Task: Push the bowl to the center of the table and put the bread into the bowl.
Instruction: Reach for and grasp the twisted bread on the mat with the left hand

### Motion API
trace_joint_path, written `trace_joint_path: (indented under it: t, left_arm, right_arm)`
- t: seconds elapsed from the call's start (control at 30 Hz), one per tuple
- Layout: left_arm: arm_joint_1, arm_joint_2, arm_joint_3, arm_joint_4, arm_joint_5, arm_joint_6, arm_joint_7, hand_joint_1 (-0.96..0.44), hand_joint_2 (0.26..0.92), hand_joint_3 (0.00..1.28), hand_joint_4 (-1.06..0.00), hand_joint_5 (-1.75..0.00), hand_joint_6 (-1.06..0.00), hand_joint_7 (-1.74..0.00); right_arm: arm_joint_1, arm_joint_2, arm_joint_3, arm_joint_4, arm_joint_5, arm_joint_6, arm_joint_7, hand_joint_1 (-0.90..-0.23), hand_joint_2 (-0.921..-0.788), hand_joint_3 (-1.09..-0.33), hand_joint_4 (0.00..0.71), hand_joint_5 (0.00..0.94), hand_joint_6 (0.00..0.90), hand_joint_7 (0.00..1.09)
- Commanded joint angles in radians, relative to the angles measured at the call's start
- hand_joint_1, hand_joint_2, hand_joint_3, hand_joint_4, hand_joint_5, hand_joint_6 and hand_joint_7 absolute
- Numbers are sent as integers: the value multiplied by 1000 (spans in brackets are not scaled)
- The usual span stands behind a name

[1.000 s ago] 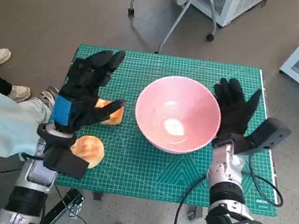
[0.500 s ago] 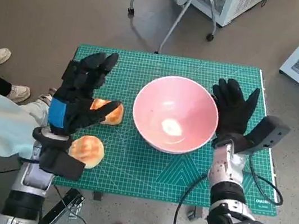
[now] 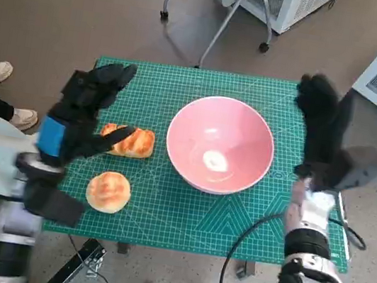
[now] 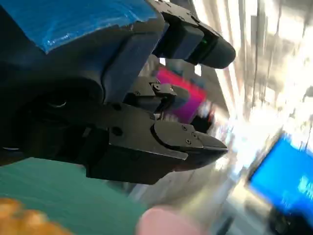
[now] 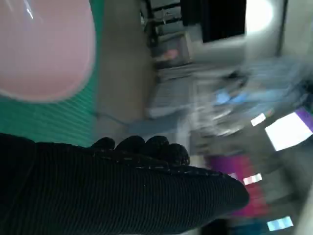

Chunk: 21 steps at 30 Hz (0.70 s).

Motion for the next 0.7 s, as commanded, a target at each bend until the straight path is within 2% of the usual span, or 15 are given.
trace_joint_path:
  t: [0.03,0.2,0.33,0.6,0.7]
  left_arm:
    - [2,125,11,-81,-88,78,-191,-68,810,47,-323,-15,-339,-412]
    - [-18,213,9,-145,-84,213,-323,-27,783,34,-275,-2,-353,-324]
    - [-38,253,-16,-195,-11,346,-377,52,775,24,-262,0,-354,-246]
    - [-102,287,-123,-305,182,653,-506,112,776,15,-214,0,-362,-106]
    - [-139,288,-172,-323,242,732,-560,119,772,12,-201,0,-354,-82]
  right_arm:
    - [57,-5,21,-60,13,-106,68,-571,-921,-795,337,23,75,747]
    - [102,-2,48,-161,36,-188,122,-576,-921,-774,364,28,101,728]
    - [132,-5,73,-230,48,-216,152,-569,-921,-764,368,27,108,719]
    - [170,-15,114,-321,6,-211,122,-563,-921,-765,372,24,95,710]
    - [181,-17,126,-345,-8,-199,108,-565,-921,-769,370,19,82,740]
